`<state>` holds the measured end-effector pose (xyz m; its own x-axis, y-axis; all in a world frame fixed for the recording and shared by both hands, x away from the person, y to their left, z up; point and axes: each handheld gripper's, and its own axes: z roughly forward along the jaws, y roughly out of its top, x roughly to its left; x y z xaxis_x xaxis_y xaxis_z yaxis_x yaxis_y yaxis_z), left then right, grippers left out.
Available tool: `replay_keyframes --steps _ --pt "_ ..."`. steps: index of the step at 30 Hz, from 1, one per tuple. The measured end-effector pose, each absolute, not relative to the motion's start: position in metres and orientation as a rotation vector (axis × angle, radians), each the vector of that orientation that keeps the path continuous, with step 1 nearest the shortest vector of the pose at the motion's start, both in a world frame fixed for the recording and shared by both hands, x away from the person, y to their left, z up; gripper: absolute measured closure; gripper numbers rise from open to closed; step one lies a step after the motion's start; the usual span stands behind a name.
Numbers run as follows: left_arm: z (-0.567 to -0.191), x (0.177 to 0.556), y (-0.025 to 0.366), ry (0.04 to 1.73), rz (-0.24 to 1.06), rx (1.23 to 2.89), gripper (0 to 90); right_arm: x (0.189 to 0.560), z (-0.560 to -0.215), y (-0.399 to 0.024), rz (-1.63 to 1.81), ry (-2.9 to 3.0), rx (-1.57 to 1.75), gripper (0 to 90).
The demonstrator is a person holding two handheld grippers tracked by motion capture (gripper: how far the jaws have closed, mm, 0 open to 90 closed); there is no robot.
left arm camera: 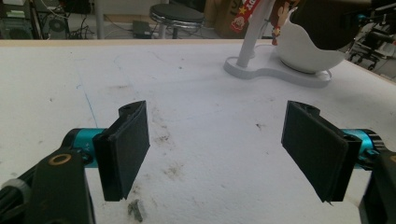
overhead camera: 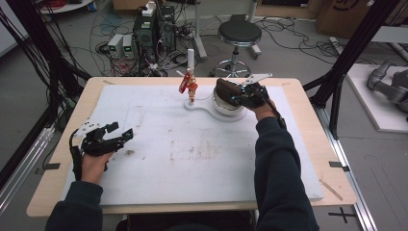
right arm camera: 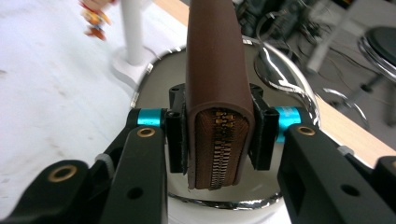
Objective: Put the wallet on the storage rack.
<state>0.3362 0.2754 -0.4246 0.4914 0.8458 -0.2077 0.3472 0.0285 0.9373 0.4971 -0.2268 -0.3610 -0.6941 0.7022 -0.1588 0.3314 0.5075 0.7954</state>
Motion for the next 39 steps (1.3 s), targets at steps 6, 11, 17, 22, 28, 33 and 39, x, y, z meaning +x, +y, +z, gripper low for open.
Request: replay_keyframes --steps 6,11,17,22,28,33,39 --pt "-0.425 0.336 0.276 1.069 0.526 1.553 23.3 0.493 -0.353 -0.235 1.099 2.219 0.906 52.0" --pt "-0.425 0.336 0.275 1.067 0.523 1.557 23.4 0.479 -0.344 -0.253 1.180 2.158 0.975 44.7" --pt "-0.425 0.336 0.274 1.066 0.523 1.562 23.4 0.449 -0.342 -0.277 1.170 2.147 1.054 36.6" --pt "-0.424 0.336 0.274 1.065 0.527 1.563 23.4 0.418 -0.349 -0.291 1.148 2.118 1.094 31.1" --pt "-0.424 0.335 0.273 1.061 0.525 1.552 23.3 0.390 -0.363 -0.300 1.168 2.107 1.139 27.6" --pt "-0.422 0.335 0.272 1.038 0.555 1.548 23.4 0.373 -0.377 -0.298 1.205 2.124 1.117 22.7" --pt "-0.419 0.333 0.268 1.020 0.557 1.526 19.6 0.362 -0.385 -0.299 1.226 2.114 1.060 20.5"
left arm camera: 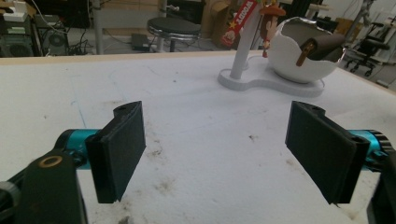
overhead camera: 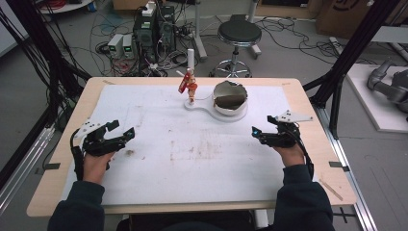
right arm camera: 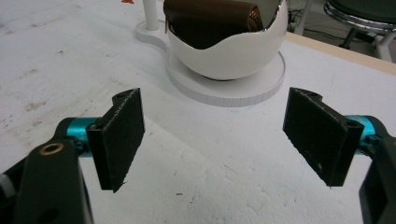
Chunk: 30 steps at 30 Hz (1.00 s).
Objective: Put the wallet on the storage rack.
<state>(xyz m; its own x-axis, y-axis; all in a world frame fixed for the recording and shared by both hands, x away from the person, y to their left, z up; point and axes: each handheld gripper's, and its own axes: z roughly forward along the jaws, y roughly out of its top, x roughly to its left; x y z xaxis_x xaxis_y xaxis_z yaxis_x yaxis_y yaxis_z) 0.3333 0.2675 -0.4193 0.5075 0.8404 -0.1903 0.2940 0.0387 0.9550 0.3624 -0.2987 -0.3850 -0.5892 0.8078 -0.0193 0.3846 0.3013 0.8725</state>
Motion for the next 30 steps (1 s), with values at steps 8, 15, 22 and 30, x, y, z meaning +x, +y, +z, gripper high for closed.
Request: replay_keyframes --steps 8,15,22,30 --pt "-0.420 0.334 0.261 1.018 0.558 1.542 19.7 0.354 -0.389 -0.315 1.225 2.095 1.036 20.2" --pt "-0.418 0.330 0.261 0.998 0.556 1.550 19.7 0.352 -0.393 -0.322 1.222 2.073 1.099 20.2" --pt "-0.420 0.331 0.265 1.015 0.549 1.530 19.7 0.352 -0.395 -0.320 1.197 2.082 1.117 20.2" --pt "-0.422 0.333 0.266 1.026 0.551 1.529 19.8 0.352 -0.399 -0.321 1.183 2.100 1.124 20.2"
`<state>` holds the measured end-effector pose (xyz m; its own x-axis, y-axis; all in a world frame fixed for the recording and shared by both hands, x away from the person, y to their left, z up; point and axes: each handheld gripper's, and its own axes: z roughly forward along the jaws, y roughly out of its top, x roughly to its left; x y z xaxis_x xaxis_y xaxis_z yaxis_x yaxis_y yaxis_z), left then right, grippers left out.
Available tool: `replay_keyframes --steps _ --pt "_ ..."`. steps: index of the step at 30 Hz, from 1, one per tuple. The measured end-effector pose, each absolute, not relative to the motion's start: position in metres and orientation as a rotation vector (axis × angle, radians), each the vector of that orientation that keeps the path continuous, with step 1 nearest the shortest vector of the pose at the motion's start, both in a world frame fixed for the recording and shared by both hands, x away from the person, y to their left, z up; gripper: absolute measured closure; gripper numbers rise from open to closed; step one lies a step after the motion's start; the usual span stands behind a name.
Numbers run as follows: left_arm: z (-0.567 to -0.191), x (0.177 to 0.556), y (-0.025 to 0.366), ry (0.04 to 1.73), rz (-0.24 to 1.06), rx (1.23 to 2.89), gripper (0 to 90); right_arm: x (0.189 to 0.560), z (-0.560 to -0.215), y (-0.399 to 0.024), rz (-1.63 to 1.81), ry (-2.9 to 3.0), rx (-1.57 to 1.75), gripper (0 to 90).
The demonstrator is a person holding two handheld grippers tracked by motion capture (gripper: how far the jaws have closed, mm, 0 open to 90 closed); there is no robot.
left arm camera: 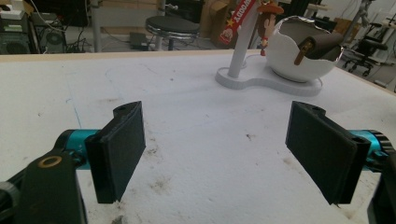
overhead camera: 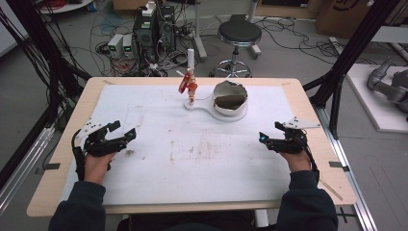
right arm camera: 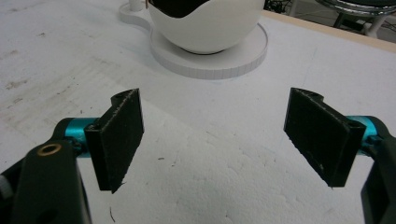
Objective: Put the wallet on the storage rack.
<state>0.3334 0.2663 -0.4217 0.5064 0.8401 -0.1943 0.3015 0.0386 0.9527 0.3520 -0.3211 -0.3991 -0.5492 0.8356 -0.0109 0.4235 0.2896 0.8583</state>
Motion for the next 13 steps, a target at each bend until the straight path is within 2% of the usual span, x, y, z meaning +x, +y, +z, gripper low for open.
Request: replay_keyframes --steps 13 --pt "-0.4209 0.3331 0.2659 1.026 0.557 1.526 20.1 0.3513 -0.3982 -0.3224 1.195 2.088 1.128 20.2"
